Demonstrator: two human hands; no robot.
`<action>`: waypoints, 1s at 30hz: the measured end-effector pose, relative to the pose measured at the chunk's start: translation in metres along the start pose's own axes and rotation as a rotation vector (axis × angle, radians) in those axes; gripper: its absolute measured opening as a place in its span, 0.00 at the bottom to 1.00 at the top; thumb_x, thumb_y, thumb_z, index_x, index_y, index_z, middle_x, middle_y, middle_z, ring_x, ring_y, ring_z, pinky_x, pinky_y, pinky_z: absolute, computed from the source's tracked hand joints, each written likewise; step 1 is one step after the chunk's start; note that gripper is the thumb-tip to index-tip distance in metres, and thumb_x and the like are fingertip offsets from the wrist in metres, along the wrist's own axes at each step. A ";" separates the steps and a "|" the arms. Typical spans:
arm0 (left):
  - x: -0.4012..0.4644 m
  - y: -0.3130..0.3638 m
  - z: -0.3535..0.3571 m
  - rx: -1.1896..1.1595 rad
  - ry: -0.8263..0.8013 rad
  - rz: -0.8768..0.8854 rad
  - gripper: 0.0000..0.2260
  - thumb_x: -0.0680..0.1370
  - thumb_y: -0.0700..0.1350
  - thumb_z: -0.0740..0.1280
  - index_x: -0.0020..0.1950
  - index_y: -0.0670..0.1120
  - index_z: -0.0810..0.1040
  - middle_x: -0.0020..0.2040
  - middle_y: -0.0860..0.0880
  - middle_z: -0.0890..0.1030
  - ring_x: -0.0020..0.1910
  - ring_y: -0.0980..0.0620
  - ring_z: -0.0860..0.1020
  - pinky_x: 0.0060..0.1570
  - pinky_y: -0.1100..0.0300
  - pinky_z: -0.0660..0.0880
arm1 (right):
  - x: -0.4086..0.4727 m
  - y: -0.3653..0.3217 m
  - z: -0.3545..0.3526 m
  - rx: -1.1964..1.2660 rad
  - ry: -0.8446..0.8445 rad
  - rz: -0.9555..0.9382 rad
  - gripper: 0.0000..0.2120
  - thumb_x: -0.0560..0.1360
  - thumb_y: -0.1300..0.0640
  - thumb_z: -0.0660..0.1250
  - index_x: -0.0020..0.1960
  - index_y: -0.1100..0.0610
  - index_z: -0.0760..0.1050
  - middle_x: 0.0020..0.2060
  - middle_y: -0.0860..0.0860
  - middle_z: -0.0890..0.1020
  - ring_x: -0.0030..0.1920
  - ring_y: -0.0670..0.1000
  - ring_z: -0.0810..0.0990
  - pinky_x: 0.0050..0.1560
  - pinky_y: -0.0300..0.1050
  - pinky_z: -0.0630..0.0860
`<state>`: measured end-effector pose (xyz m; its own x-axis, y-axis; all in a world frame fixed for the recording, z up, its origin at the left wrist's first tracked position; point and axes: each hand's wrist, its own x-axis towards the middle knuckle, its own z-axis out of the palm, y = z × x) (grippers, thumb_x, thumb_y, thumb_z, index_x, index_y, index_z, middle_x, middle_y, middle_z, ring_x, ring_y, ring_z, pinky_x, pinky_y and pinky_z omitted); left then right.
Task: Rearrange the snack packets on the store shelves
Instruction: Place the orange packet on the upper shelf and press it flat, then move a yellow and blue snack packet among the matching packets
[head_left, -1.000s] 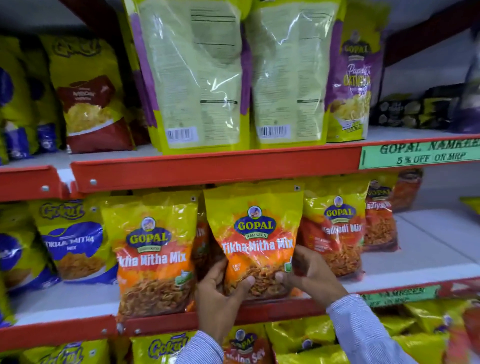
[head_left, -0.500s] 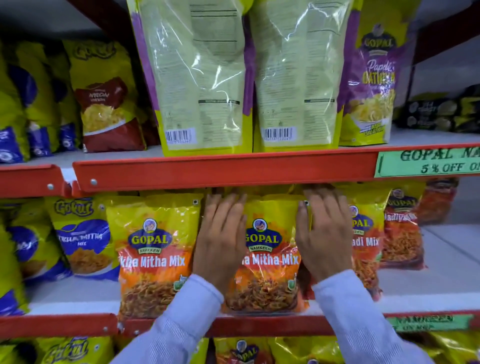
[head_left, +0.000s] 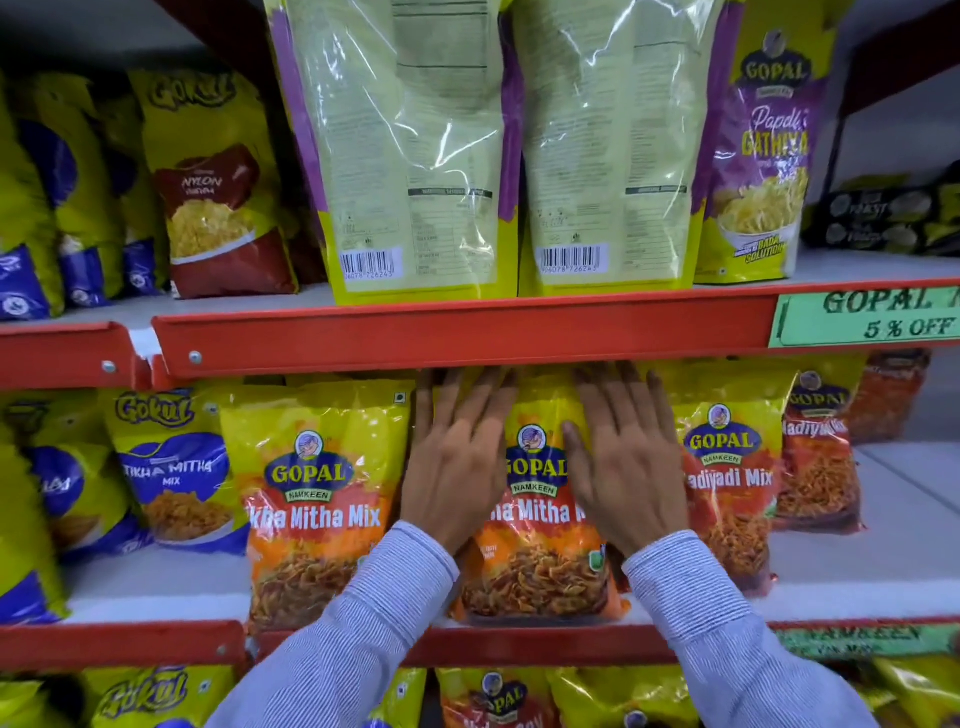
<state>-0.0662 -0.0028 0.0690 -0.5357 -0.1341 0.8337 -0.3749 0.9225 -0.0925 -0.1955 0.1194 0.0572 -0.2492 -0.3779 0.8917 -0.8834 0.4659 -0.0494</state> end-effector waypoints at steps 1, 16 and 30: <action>-0.006 -0.001 0.000 0.019 -0.037 0.024 0.23 0.78 0.43 0.62 0.74 0.47 0.67 0.76 0.46 0.70 0.77 0.40 0.61 0.74 0.32 0.57 | -0.006 -0.003 0.001 -0.009 -0.074 -0.026 0.23 0.80 0.50 0.60 0.73 0.57 0.68 0.70 0.57 0.75 0.75 0.60 0.65 0.77 0.64 0.56; -0.163 -0.057 -0.039 -0.054 -0.150 0.107 0.22 0.78 0.43 0.65 0.72 0.41 0.71 0.76 0.40 0.66 0.78 0.38 0.60 0.75 0.34 0.58 | -0.140 -0.082 0.007 0.290 -0.115 -0.251 0.22 0.77 0.54 0.63 0.69 0.58 0.71 0.71 0.57 0.73 0.73 0.61 0.68 0.76 0.60 0.62; -0.416 -0.160 0.040 -0.678 -0.785 -0.851 0.36 0.64 0.58 0.73 0.68 0.45 0.70 0.61 0.52 0.75 0.60 0.52 0.74 0.60 0.51 0.75 | -0.301 -0.157 0.142 0.576 -1.352 0.470 0.35 0.58 0.40 0.72 0.62 0.52 0.75 0.55 0.51 0.85 0.54 0.53 0.83 0.54 0.48 0.79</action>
<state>0.1865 -0.1091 -0.2842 -0.7004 -0.7116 -0.0552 -0.4822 0.4148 0.7716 -0.0382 0.0469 -0.2675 -0.4202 -0.8573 -0.2973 -0.5739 0.5049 -0.6448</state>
